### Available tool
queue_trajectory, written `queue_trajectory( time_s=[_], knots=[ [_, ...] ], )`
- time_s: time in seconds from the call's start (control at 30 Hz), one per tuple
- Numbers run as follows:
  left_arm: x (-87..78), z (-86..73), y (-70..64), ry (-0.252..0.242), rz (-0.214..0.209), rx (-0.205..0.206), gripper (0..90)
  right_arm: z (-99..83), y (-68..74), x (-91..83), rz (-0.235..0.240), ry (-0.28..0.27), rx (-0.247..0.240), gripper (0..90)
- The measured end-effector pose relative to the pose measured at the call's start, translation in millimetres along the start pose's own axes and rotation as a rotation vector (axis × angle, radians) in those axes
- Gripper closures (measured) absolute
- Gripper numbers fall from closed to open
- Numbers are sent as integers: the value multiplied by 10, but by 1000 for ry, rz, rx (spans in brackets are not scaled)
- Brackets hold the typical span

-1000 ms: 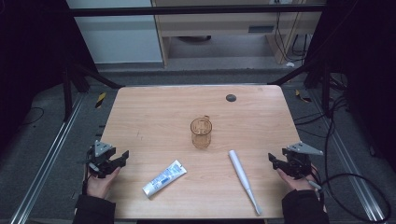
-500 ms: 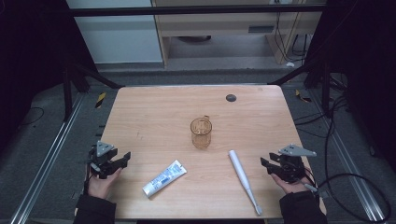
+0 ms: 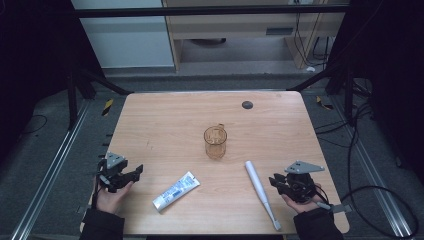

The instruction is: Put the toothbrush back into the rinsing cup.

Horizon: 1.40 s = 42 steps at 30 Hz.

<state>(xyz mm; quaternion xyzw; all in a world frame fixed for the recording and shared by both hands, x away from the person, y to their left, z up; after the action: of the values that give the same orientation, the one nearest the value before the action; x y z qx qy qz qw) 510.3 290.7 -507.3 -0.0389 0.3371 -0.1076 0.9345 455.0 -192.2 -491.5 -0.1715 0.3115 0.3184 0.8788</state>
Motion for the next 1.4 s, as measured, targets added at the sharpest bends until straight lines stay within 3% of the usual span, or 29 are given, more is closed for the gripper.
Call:
queue_trajectory(
  time_s=[0.43,0.83,1.4],
  knots=[
    [11,-8,-16,7,7,12,348,-124,243,-10,80,35,-20,894],
    [19,-16,-31,15,10,23,344,-218,389,38,128,80,-25,900],
    [40,-35,-25,30,17,24,341,-278,477,147,172,144,-45,900]
  ],
)
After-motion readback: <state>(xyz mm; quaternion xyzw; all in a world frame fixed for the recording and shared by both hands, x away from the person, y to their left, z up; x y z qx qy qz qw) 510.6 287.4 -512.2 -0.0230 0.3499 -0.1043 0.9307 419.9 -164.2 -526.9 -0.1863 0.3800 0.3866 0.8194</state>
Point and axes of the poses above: each handheld gripper's, and its own axes: x roughly forward along the jaws, z roughly out of its top, y roughly to its left, the point moved 7 cm from there along x, roughly forward along the jaws, and after that the axes turned 13 degrees about -x, right-handed, at the moved point
